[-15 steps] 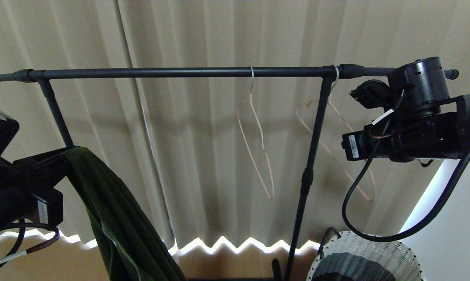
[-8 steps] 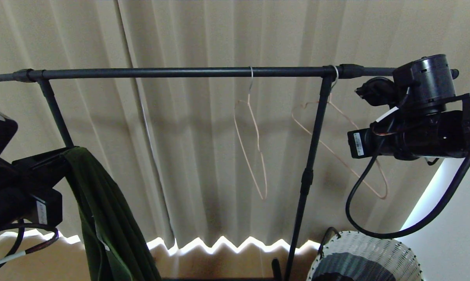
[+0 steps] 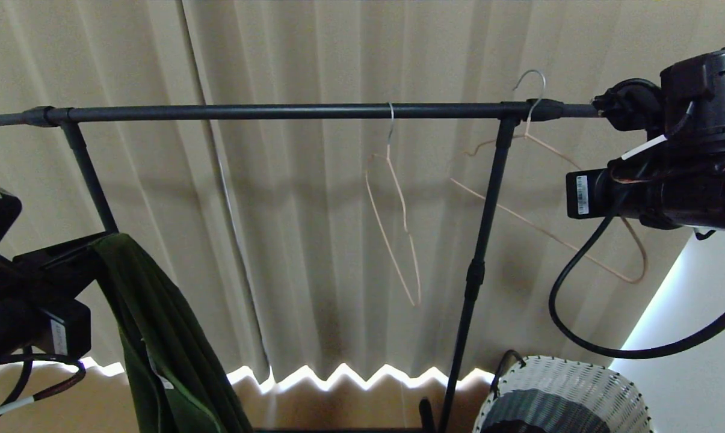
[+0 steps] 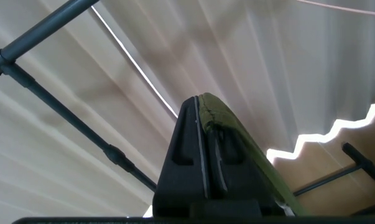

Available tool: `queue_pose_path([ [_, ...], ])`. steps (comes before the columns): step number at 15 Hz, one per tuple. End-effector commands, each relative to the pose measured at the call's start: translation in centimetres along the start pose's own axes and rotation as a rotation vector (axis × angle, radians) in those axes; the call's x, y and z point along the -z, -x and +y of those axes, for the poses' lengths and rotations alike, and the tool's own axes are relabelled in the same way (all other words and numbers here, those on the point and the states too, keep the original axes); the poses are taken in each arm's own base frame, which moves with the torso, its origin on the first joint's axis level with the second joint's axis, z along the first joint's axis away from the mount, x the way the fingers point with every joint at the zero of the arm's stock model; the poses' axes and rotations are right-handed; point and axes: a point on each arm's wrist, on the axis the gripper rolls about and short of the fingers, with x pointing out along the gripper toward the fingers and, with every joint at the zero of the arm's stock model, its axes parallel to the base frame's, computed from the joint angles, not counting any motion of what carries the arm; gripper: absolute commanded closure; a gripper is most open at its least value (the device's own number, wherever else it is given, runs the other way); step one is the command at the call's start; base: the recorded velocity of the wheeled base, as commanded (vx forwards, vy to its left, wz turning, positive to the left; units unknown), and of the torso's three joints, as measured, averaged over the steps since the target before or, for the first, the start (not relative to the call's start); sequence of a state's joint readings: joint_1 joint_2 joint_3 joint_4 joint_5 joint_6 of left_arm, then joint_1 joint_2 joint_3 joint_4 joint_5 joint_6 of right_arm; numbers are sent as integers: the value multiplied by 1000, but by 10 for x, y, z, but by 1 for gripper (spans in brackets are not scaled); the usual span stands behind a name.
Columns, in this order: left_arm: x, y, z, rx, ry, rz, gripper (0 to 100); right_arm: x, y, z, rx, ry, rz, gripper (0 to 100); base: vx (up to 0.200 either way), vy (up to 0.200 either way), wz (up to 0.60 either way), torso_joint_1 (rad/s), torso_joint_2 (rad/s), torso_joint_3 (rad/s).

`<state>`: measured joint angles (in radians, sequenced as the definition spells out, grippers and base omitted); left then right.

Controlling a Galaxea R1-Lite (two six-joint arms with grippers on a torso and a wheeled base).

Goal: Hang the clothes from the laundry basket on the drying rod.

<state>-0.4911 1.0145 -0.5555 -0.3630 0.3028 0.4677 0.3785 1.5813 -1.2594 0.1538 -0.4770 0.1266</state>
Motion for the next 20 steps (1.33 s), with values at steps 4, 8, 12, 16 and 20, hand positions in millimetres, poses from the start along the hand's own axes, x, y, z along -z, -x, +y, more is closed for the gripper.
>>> queue_pose_path([
  [4,1,-1,-1,4,-3,7,100,7,23,-13,19,-33,-26,100,0,0,0,0,0,0],
  [8,-1,-2,0,2,0,3,100,14,26,-16,21,-43,-48,100,0,0,0,0,0,0],
  [12,0,-2,-1,1,3,7,100,25,49,-29,20,-57,-78,100,0,0,0,0,0,0],
  [16,3,-3,0,-15,2,27,100,39,69,-42,17,-65,-91,100,-100,0,0,4,0,2],
  [20,7,-4,3,-37,4,44,100,50,78,-48,12,-63,-88,100,-200,0,0,0,2,4],
])
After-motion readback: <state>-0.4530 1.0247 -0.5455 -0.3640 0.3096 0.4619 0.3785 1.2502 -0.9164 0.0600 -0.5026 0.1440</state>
